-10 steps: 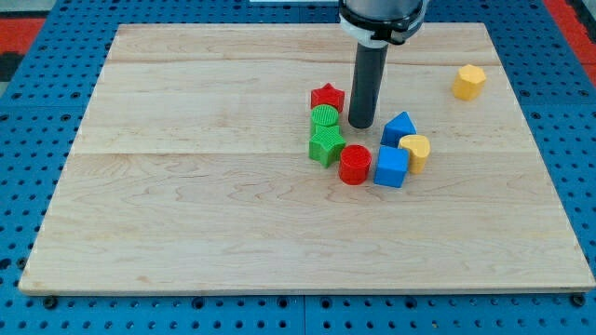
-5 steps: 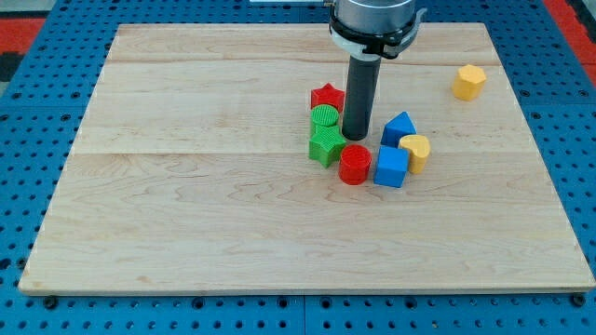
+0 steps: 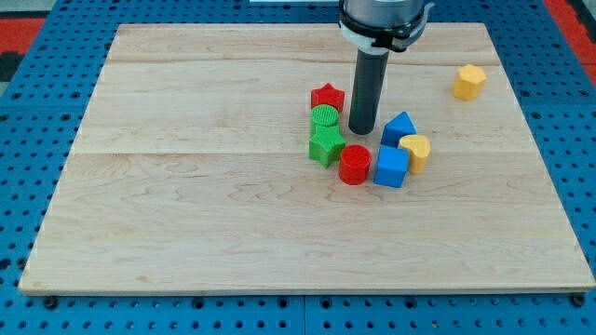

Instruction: Slide blue triangle to the right a bit

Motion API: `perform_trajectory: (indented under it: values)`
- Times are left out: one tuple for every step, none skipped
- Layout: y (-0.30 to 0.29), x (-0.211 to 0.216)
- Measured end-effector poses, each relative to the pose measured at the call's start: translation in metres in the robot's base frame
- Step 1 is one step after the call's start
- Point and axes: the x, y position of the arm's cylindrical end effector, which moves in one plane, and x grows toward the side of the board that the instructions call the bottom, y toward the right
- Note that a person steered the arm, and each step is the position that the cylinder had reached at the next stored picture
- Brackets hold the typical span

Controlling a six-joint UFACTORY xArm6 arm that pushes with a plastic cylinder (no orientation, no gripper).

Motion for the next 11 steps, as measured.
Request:
perform_trajectory:
  values:
    - [0.005, -0.001]
    - [0.006, 0.008]
    - [0.006, 0.023]
    - [0.006, 0.025]
    - [0.006, 0.024]
    - [0.009, 0.022]
    - [0.009, 0.018]
    - [0.018, 0.017]
    - [0.022, 0.017]
    - [0.022, 0.016]
    - [0.021, 0.014]
